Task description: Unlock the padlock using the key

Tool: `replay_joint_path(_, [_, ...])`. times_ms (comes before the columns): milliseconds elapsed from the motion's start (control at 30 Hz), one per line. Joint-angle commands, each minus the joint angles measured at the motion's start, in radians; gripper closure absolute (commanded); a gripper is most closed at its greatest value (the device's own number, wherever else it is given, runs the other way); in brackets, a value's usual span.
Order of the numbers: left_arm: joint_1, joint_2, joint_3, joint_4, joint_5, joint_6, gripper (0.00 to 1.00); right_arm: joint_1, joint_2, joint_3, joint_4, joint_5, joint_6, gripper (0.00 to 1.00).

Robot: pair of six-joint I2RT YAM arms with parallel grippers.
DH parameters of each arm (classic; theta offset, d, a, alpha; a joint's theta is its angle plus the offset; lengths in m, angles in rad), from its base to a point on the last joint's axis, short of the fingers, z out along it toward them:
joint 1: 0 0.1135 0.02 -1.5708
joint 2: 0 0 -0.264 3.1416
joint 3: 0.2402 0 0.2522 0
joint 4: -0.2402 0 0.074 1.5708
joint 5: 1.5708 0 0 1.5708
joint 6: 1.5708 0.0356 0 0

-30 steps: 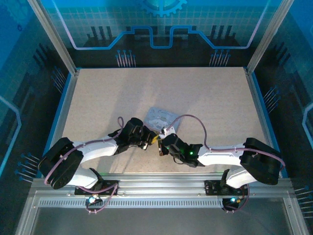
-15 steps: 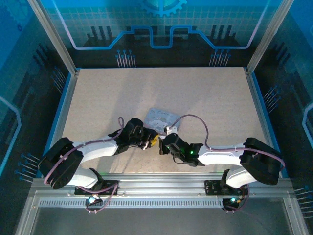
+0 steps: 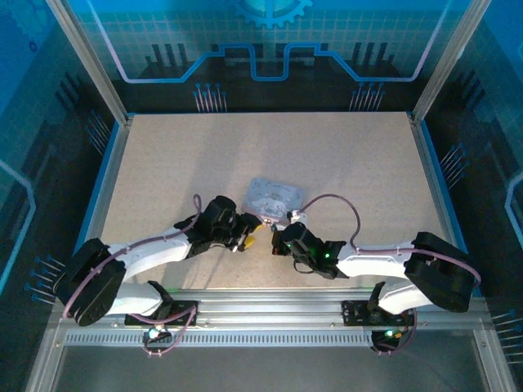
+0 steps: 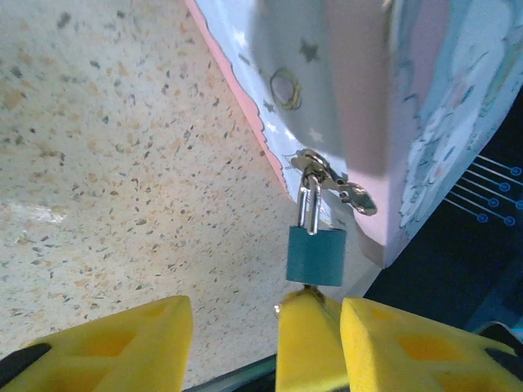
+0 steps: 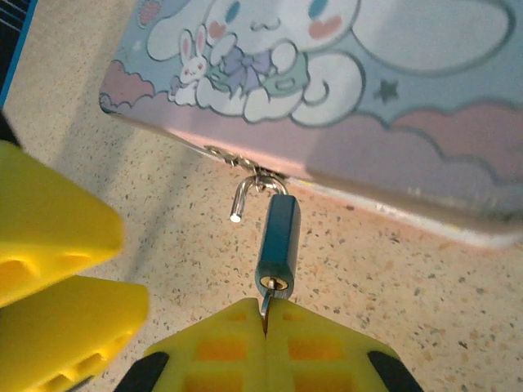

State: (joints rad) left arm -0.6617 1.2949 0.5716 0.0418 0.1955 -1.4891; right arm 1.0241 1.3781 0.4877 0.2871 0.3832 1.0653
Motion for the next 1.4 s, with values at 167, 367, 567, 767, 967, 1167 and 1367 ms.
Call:
replay_joint_path(167, [0.042,-0.078,0.096,-0.219,-0.060,0.179,0.46,-0.055,0.008,-0.100,0.089,-0.059,0.180,1.00])
replay_joint_path(367, [0.065,-0.098,0.126,-0.301,-0.096,0.269,0.42,-0.092,0.013,-0.142,0.146,-0.108,0.211,0.98])
replay_joint_path(567, [0.101,-0.080,0.135,-0.301,-0.088,0.326,0.40,-0.102,0.001,-0.153,0.145,-0.115,0.195,0.93])
replay_joint_path(767, [0.129,-0.032,0.202,-0.328,-0.080,0.422,0.37,-0.105,-0.060,-0.149,0.074,-0.098,0.150,0.82])
replay_joint_path(967, [0.144,0.048,0.290,-0.347,-0.069,0.519,0.31,-0.121,-0.187,-0.178,0.008,-0.058,0.079,0.73])
replay_joint_path(1167, [0.163,0.152,0.381,-0.372,-0.049,0.598,0.29,-0.225,-0.349,-0.239,-0.005,-0.147,-0.017,0.63])
replay_joint_path(1367, [0.169,0.275,0.466,-0.398,-0.040,0.666,0.27,-0.381,-0.498,-0.289,0.027,-0.319,-0.105,0.46])
